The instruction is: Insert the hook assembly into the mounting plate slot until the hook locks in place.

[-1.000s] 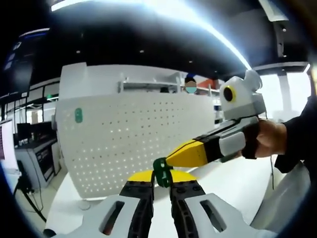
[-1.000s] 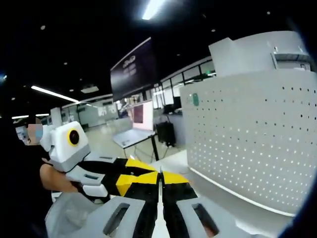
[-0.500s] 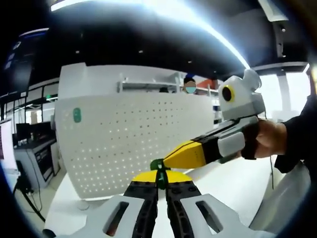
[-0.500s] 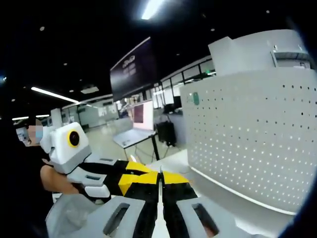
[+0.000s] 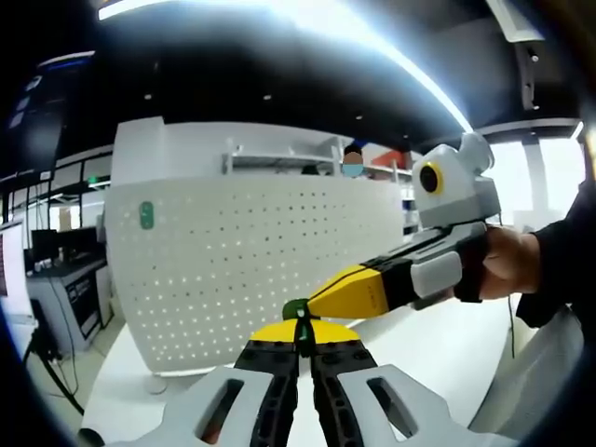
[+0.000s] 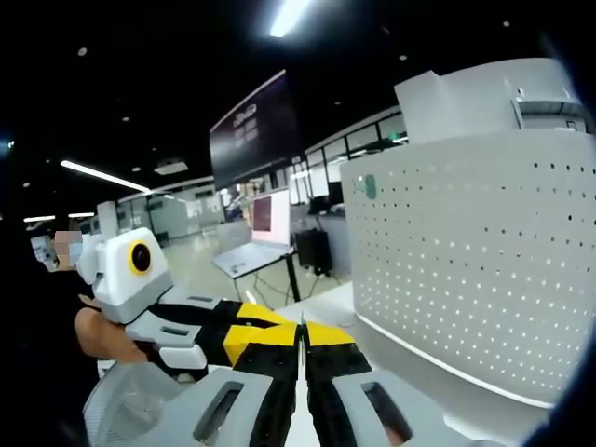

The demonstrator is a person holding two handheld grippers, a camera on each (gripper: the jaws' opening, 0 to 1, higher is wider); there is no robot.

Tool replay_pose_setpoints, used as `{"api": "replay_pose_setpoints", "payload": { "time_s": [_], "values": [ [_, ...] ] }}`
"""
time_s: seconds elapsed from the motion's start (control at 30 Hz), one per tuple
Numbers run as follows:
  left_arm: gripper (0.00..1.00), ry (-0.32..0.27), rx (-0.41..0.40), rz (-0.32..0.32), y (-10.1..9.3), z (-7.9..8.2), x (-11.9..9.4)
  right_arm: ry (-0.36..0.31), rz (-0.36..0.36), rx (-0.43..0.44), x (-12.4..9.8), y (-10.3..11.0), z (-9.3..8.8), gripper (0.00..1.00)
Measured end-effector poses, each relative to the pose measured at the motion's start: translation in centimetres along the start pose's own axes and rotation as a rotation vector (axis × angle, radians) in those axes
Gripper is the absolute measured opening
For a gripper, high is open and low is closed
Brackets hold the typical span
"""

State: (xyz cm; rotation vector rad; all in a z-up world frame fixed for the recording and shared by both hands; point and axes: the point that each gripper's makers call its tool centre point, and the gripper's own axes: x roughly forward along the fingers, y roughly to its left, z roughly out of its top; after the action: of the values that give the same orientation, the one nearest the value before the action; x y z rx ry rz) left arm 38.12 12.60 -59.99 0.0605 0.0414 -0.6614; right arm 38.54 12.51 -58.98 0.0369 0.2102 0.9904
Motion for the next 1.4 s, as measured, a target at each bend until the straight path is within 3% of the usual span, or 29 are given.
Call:
{"api": "replay_pose_setpoints", "payload": {
  "time_s": [0.57,0.93,1.4],
  "values": [
    [0.03,-0.007,-0.008,0.013,0.4,0.5,0.0,0.003,-0.039,-0.044,-1.8,-1.2,0.0,0.09],
    [0.03,-0.021,-0.004,0.027,0.9,1.1,0.1,0.008,-0.108,-0.031,-5.0,-3.4,-0.8,0.14],
    [0.03,-0.051,0.014,0.137,5.1,3.1,-0.2,0.039,-0.21,-0.055,-10.0,-5.6,-1.7,0.21]
  ]
}}
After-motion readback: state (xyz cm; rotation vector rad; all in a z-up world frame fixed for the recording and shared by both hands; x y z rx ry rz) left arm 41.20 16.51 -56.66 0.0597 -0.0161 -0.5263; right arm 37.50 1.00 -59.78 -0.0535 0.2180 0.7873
